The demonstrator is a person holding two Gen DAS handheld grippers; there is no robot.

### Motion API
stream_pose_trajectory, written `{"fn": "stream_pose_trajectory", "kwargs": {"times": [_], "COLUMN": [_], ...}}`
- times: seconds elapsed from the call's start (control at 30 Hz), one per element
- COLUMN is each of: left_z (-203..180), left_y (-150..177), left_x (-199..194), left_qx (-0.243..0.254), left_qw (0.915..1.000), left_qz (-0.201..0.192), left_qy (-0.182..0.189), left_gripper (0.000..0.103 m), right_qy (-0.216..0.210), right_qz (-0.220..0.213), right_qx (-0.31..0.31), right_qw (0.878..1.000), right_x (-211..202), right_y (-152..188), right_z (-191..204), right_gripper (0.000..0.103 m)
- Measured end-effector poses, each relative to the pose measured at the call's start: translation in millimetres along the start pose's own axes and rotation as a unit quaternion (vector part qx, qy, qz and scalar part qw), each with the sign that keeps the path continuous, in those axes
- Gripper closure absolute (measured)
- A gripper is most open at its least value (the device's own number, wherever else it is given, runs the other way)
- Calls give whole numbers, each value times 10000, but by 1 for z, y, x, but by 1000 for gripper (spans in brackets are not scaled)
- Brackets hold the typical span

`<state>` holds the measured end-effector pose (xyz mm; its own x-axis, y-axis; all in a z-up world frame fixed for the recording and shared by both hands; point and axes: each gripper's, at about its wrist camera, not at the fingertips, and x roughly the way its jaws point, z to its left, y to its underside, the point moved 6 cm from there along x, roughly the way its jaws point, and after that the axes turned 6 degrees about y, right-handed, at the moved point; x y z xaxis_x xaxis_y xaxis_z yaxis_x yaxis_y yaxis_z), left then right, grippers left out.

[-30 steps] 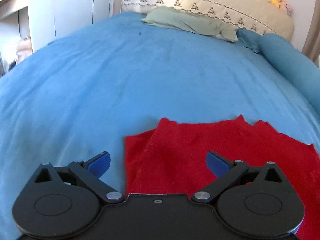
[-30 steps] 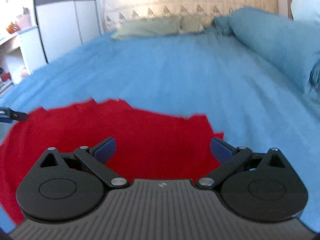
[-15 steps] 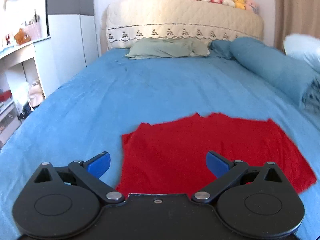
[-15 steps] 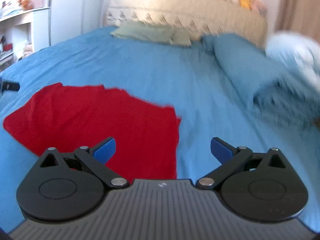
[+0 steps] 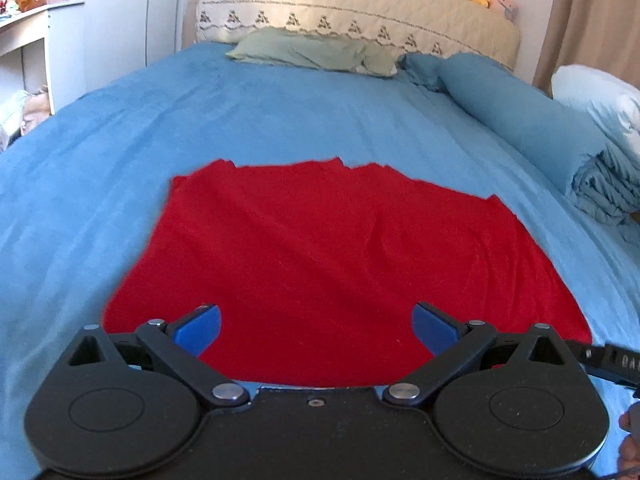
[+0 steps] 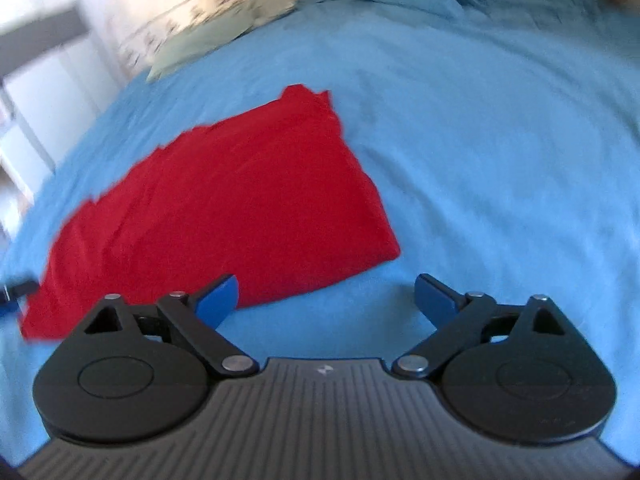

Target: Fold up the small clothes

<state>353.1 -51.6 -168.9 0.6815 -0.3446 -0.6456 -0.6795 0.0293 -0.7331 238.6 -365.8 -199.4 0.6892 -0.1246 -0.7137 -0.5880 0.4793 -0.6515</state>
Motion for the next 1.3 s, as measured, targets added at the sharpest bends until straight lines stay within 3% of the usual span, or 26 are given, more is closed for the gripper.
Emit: {"fn": "stream_pose_trajectory", "kwargs": {"times": [0.17, 0.2, 0.37, 0.5, 0.73, 0.9, 1.03, 1.17, 1.3], "left_z": [-3, -5, -14, -23, -36, -35, -28, -21, -21], "left_y": [3, 4, -1, -3, -2, -8, -19, -24, -19], "left_x": [16, 18, 28, 37, 48, 67, 86, 105, 121], "left_qx": [-147, -167, -188, -172, -22, 225, 254, 350, 690], "left_qw": [9998, 9997, 9994, 9990, 9987, 9992, 9994, 9986, 9950], "left_qz": [70, 64, 40, 137, 236, 242, 226, 361, 598], "left_qy": [116, 158, 287, 376, 455, 241, 74, -164, -395], "left_gripper": [0, 0, 0, 0, 0, 0, 0, 0, 0], "right_qy": [-272, -328, -327, -371, -417, -402, -351, -405, -329], "right_qz": [-308, -359, -327, -327, -254, -207, -175, -162, -143], "right_qx": [821, 870, 953, 1297, 544, 817, 762, 809, 963], "right_qw": [9958, 9950, 9944, 9903, 9973, 9956, 9963, 9958, 9947], "right_x": [8, 9, 25, 42, 45, 52, 51, 51, 48], "right_y": [-8, -11, -24, -33, -33, -40, -39, -40, -44], "right_z": [-14, -13, -11, -19, -2, -15, -15, -11, -5], "right_gripper": [3, 9, 16, 16, 22, 49, 56, 75, 77]}}
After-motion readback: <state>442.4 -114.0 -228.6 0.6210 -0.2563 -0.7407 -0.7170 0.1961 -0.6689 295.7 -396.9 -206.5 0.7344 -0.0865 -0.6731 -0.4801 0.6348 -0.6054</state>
